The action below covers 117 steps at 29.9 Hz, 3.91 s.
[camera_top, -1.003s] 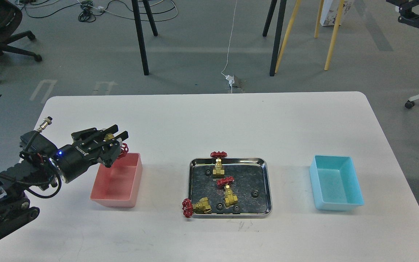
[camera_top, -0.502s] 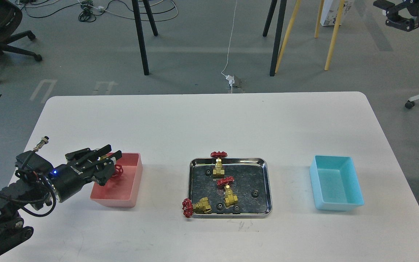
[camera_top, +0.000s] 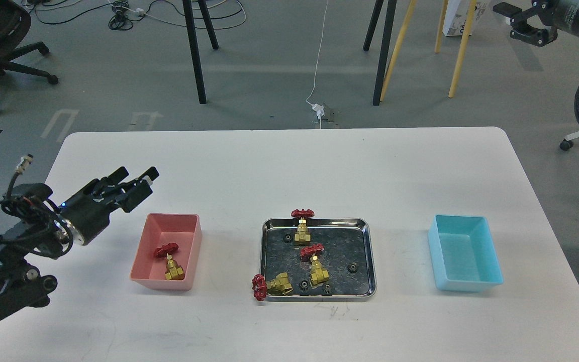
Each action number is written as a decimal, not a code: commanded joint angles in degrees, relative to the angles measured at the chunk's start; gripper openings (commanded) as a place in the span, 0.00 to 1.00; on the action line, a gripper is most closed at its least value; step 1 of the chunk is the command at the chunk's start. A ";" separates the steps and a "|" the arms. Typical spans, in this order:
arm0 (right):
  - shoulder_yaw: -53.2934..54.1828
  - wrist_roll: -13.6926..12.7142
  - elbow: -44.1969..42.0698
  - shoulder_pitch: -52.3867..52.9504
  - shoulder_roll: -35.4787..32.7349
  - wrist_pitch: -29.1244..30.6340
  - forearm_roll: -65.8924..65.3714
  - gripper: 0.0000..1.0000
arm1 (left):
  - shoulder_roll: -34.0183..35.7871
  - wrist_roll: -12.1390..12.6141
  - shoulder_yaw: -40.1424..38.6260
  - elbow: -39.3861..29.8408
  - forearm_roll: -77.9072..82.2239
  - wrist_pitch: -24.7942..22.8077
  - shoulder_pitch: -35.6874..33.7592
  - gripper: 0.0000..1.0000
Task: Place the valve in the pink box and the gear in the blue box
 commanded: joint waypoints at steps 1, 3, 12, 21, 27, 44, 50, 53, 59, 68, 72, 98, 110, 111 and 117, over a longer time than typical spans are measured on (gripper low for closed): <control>-0.08 0.19 1.64 0.48 2.75 0.05 -11.11 0.99 | 2.91 -0.54 -3.85 4.02 -18.15 -13.16 -7.81 0.99; 0.01 1.06 4.36 0.39 3.46 0.05 -18.77 0.99 | 3.45 -0.72 -6.75 8.24 -25.29 -18.80 -11.59 0.99; -4.20 3.00 27.38 -6.37 4.87 0.05 -55.07 0.99 | 3.54 -0.20 -21.34 30.74 -35.25 -40.51 -28.29 0.99; -20.02 5.90 34.17 -9.01 12.07 0.05 -75.47 0.99 | 5.82 -0.11 -21.35 36.56 -38.77 -41.67 -34.90 0.99; -27.67 11.17 32.68 -9.80 16.55 0.05 -85.85 0.99 | 7.32 -0.37 -21.53 36.65 -38.86 -41.67 -34.99 0.99; -28.47 12.23 22.48 -15.78 24.29 0.05 -95.09 0.90 | 8.99 -0.55 -21.79 36.65 -38.86 -41.58 -35.42 0.99; -28.47 13.72 22.22 -16.22 24.29 0.05 -98.25 0.76 | 9.08 -0.55 -21.70 36.65 -38.86 -41.58 -35.42 0.99; -28.47 13.73 22.22 -16.13 24.21 0.05 -98.35 0.74 | 9.16 -0.55 -21.70 36.65 -38.95 -41.58 -35.42 0.99; -28.30 13.20 22.13 -15.78 24.29 0.05 -98.35 0.58 | 9.16 -0.55 -21.70 36.65 -38.86 -41.58 -35.42 0.99; -28.21 13.02 22.22 -15.17 24.29 0.05 -98.34 0.36 | 9.16 -0.46 -21.79 36.65 -38.86 -41.58 -35.42 0.99; -28.21 12.50 22.22 -15.08 24.29 0.05 -98.34 0.22 | 9.08 -0.46 -21.79 36.65 -38.86 -41.58 -35.42 0.99; -15.64 12.32 37.58 -14.98 -14.09 0.05 -75.85 0.07 | 7.32 -0.28 -21.26 36.56 -38.86 -41.50 -35.25 0.99; -14.76 11.62 39.98 -25.62 -19.65 0.05 -76.02 0.17 | 6.09 -0.02 -21.35 36.56 -38.86 -41.50 -35.51 0.99; -14.67 11.53 39.62 -25.71 -19.22 0.05 -75.93 0.24 | 6.09 -0.02 -21.35 36.56 -38.86 -41.41 -35.51 0.99; -14.32 11.00 39.18 -26.51 -18.42 0.05 -74.53 0.83 | 6.09 0.24 -21.35 36.56 -38.86 -41.50 -35.51 0.99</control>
